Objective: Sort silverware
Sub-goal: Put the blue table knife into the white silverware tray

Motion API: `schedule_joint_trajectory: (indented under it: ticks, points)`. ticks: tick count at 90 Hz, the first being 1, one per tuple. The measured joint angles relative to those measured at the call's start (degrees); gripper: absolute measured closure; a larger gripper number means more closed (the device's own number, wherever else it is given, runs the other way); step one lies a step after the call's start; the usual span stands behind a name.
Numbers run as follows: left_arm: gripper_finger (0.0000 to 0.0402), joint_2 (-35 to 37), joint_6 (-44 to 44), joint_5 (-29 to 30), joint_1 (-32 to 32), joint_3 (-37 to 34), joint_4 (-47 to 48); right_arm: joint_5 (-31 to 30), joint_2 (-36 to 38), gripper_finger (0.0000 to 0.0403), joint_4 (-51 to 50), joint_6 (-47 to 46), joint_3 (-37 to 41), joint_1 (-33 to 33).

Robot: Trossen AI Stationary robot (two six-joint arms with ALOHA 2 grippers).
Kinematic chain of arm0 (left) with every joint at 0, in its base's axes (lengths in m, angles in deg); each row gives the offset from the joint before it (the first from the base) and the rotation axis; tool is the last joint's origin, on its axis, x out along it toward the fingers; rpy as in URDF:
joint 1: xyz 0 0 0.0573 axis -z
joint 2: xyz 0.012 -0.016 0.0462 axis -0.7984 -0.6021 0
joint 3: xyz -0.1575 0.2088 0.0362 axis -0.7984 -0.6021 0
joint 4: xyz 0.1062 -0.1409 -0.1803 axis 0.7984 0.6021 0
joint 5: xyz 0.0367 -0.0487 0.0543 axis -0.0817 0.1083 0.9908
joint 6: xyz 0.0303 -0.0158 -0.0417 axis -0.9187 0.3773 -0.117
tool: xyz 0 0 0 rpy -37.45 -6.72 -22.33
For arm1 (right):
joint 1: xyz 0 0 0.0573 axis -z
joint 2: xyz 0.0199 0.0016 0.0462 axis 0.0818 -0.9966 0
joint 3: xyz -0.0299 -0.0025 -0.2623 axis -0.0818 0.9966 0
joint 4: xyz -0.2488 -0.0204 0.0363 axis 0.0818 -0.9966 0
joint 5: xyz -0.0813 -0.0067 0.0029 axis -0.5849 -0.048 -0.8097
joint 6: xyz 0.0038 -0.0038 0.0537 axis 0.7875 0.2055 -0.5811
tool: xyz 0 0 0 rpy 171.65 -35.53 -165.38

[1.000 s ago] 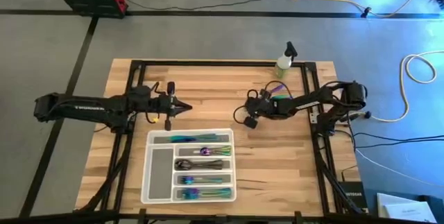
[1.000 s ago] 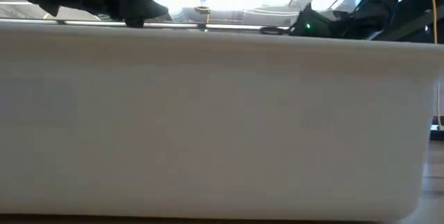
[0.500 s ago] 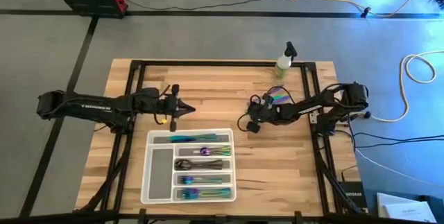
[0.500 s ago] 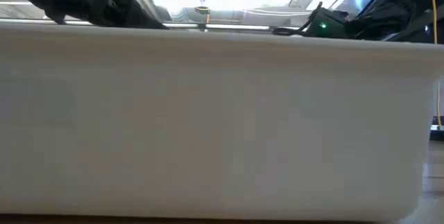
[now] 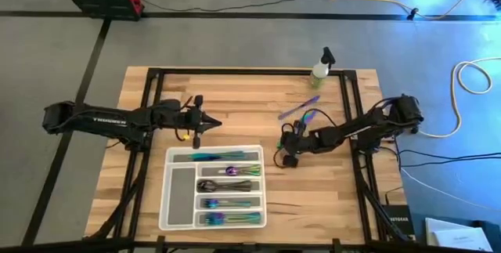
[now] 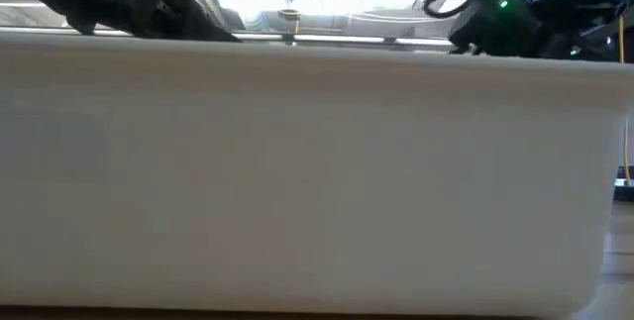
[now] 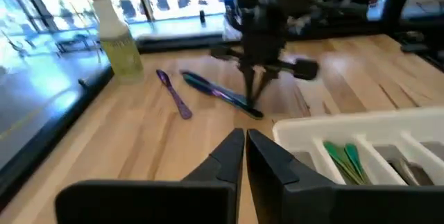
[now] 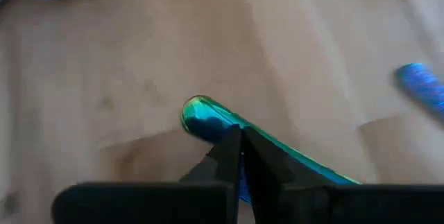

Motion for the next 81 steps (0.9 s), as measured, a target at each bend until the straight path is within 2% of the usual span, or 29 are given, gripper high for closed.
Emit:
schedule_joint_trajectory:
  ticks: [18, 30, 39, 55, 81]
  points:
    - [0.0398, -6.1, -0.9, 1.0, -0.8, 0.0, -7.4, 1.0, 0.9, 0.0403, -1.8, -1.5, 0.0, -5.3]
    - [0.0398, -14.9, -1.0, -4.6, -2.1, 3.4, -10.6, 1.7, 2.0, 0.0403, -2.4, -1.7, 0.2, -8.5]
    - [0.0398, -24.2, -1.3, -11.9, -3.0, 10.4, -8.2, 2.2, 2.6, 0.0403, -3.0, -1.7, 0.2, -10.4]
    - [0.0398, -40.9, -6.2, -15.8, -2.4, 24.7, -6.1, 2.5, 2.8, 0.0403, -4.3, -2.9, 0.1, -14.8]
    - [0.0398, -59.5, -8.3, -30.3, -3.3, 46.9, -3.9, 0.3, 2.7, 0.0403, -3.5, -3.3, 0.2, -20.1]
